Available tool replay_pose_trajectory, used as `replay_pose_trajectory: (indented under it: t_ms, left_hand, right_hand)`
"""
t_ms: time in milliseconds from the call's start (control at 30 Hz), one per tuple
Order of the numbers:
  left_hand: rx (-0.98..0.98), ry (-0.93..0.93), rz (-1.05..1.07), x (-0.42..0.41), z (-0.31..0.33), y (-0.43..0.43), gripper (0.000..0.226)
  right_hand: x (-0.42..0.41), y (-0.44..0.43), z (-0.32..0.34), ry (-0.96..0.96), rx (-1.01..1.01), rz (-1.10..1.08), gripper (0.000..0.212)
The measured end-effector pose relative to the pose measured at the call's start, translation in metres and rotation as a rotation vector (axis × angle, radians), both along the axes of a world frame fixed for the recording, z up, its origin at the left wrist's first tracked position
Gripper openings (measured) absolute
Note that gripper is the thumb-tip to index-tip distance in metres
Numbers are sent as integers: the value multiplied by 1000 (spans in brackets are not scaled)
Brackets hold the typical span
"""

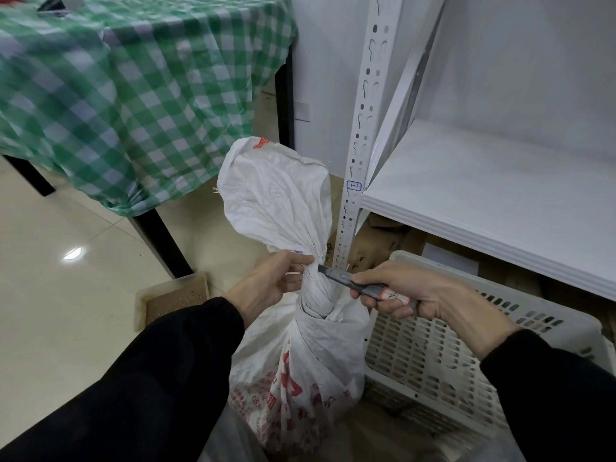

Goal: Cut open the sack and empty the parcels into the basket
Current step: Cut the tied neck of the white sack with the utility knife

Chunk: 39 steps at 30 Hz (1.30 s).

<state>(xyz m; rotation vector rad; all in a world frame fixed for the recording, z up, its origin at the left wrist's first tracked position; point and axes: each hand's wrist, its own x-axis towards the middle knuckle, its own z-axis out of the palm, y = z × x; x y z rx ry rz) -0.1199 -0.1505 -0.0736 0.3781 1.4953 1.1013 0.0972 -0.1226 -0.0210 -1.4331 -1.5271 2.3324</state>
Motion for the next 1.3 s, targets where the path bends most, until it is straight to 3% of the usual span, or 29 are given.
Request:
replay_pose_trajectory:
  t_ms: [433,567,700,867,1000,1200,1300]
  left_hand:
    - [4,-1,-30,-2,-5,2,17]
    - [-1,16,-13,-2,-6,4,28]
    - [13,16,-46,-2,-7,2,21]
    - [29,36,-16,-3,-11,3,41]
    - [42,45,-1,-3,-12,1,22]
    - [82,43,37,-5,-16,1,25]
    - [102,5,44,-6,-16,1,21]
  right_hand:
    - [1,1,0,-7,16,-5,28]
    - [-2,-1,-1,-18,70,-10,29]
    - [-4,-4,-2,-31,139,-18,29]
    - [-8,-11,0,-32,175,-28,29]
    - [-11,-17,-2,-45,270,-19,30]
    - [-8,-17,3,-75,209,9,28]
    - [-4,-10,0,-43,216,-113,30]
